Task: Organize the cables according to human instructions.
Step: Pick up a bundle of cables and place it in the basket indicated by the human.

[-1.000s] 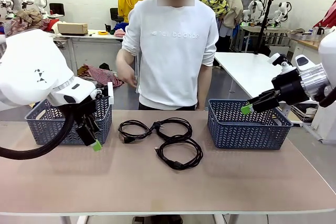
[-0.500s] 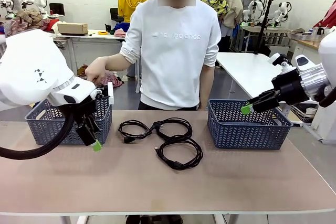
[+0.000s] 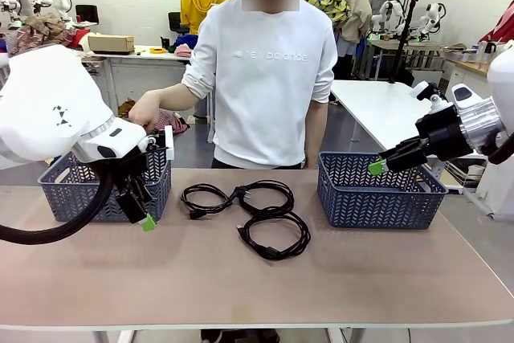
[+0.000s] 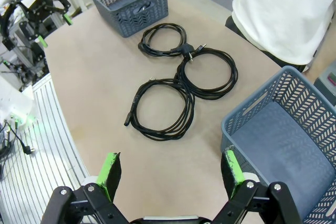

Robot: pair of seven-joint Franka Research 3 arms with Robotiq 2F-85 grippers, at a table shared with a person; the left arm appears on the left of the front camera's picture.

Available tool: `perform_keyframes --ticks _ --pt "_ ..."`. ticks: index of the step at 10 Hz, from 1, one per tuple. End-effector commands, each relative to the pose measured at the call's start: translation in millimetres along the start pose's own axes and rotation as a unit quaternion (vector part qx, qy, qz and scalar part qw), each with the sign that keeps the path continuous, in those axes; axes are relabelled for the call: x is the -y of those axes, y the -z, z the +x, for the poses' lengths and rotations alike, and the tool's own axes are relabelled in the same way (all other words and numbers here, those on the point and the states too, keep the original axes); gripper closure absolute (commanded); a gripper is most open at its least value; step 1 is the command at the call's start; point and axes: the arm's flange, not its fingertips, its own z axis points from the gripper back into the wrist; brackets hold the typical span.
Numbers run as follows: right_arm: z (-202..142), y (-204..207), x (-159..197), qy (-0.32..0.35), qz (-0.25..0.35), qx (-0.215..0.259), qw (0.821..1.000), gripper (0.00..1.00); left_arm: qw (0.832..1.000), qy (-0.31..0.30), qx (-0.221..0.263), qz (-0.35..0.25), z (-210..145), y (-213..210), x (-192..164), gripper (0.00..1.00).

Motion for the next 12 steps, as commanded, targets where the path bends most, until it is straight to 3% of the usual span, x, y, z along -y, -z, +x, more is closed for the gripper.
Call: perform_keyframes --ticks 1,4,5,9,12 --pt "2 2 3 -0.010 0.006 0.015 1.000 0.00 1.000 -0.001 0.001 0.001 0 -1 -1 0.00" --pt "2 2 3 -0.010 0.006 0.015 1.000 0.00 1.000 0.000 0.000 0.000 0 0 0 0.00" --pt "2 2 3 -0.010 0.006 0.015 1.000 0.00 1.000 0.008 -0.020 0.005 9 3 -6 0.00" --pt "2 2 3 -0.010 0.006 0.015 1.000 0.00 0.996 0.058 -0.068 0.021 76 22 -54 0.00" --pt "2 2 3 -0.010 0.006 0.015 1.000 0.00 0.993 0.062 -0.104 0.011 118 48 -91 0.00"
